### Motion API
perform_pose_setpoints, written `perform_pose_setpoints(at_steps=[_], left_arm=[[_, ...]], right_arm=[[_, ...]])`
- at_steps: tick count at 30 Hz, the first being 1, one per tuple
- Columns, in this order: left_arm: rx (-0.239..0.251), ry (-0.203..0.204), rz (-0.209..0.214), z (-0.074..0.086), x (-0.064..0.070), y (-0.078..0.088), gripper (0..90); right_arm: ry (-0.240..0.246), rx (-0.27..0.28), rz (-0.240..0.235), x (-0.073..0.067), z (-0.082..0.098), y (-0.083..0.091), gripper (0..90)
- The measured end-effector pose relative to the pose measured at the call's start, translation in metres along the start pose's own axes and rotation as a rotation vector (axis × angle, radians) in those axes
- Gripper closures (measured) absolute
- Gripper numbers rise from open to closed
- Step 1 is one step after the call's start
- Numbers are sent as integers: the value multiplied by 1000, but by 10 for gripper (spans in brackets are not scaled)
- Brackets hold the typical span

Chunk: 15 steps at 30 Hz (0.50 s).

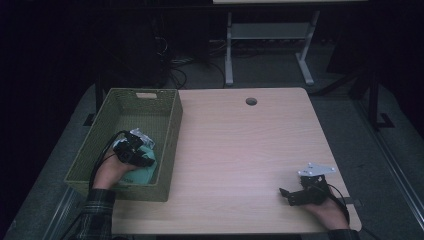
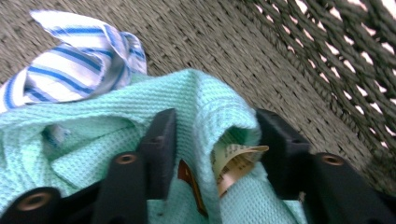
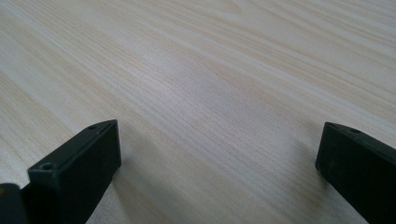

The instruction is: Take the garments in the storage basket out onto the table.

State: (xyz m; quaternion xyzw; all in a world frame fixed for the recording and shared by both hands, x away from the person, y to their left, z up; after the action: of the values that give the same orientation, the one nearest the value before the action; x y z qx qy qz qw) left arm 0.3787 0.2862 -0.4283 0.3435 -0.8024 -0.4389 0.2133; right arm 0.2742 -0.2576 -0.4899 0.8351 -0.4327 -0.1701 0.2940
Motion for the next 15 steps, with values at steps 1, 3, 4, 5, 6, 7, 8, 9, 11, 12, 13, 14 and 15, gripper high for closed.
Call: perform_pose_setpoints(at_steps=[1,3,4,5,6,7,8,9,11,12,13,14,15], left_arm=[[-5,-2,3,0,0,0,522],[-15,-8,8,0,0,0,597],[-11,-1,9,0,1,1,628],[-14,2,11,0,0,1,665],[-17,8,12,0,0,2,699],[-27,5,16,0,-1,3,739],[-19,30,18,0,-1,3,786],[-19,30,18,0,-1,3,798],[-15,44,19,-1,-2,6,814],[-3,51,20,-1,-3,8,818],[-3,51,20,-1,-3,8,820],[9,59,22,-1,-3,11,820],[24,63,24,-1,-4,13,822]], right_arm=[[0,0,0,0,0,0,0],[0,0,0,0,0,0,0],[1,0,0,0,0,0,0],[0,0,0,0,0,0,0],[1,0,0,0,0,0,0],[0,0,0,0,0,0,0],[1,0,0,0,0,0,0],[1,0,0,0,0,0,0],[0,0,0,0,0,0,0],[0,0,0,0,0,0,0],[0,0,0,0,0,0,0],[0,0,0,0,0,0,0],[0,0,0,0,0,0,0]])
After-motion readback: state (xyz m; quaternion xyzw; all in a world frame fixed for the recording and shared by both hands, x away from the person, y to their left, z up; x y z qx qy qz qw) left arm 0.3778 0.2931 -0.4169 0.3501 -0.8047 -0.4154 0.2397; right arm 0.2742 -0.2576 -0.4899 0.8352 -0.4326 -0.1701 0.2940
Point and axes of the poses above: each handheld gripper's, and its own axes: y roughly backward along the jaws, z roughly out of its underside, x roughly to its right, the point moved 1 cm from there along -y, roughly forward along the jaws, and after that the axes turned 6 degrees about x, right-handed, at the moved point
